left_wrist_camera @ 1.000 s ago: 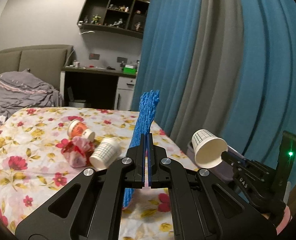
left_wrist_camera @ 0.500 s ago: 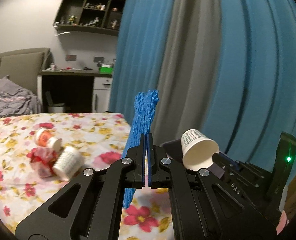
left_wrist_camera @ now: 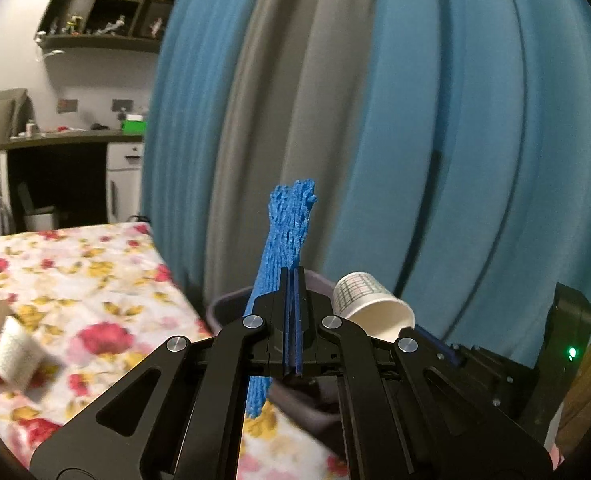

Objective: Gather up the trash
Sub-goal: 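Carry the blue net and white cup over the grey bin and release both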

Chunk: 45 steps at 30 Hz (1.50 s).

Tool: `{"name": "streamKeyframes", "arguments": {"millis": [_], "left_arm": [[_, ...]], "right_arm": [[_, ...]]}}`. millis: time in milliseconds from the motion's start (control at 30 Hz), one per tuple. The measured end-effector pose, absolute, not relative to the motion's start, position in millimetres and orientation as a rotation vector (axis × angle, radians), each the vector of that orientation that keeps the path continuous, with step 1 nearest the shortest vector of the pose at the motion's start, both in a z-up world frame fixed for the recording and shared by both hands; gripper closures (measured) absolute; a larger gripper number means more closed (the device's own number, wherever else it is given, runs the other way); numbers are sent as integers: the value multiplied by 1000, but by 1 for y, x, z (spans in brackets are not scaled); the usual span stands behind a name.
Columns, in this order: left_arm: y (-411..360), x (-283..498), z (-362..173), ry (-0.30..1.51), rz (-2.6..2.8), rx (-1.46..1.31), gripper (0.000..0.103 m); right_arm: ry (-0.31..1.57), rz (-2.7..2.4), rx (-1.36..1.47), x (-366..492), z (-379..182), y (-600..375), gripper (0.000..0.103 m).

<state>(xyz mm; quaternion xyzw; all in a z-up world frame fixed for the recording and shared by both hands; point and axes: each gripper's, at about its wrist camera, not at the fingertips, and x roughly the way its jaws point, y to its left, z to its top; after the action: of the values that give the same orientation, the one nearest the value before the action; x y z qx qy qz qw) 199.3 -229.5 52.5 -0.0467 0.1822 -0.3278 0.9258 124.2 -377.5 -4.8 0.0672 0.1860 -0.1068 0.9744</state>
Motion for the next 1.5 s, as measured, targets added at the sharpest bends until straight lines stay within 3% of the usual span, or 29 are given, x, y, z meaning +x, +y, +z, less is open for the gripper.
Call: {"name": "streamKeyframes", "arguments": {"millis": [400, 767, 1500], "left_arm": [[-278, 235, 30, 409, -752, -140, 102], [-280, 251, -10, 519, -732, -164, 102], [-284, 250, -39, 622, -730, -120, 102]], "right_arm": [[412, -265, 150, 130, -23, -389, 99], [480, -256, 142, 144, -41, -390, 99], [562, -249, 139, 155, -53, -391, 99]]}}
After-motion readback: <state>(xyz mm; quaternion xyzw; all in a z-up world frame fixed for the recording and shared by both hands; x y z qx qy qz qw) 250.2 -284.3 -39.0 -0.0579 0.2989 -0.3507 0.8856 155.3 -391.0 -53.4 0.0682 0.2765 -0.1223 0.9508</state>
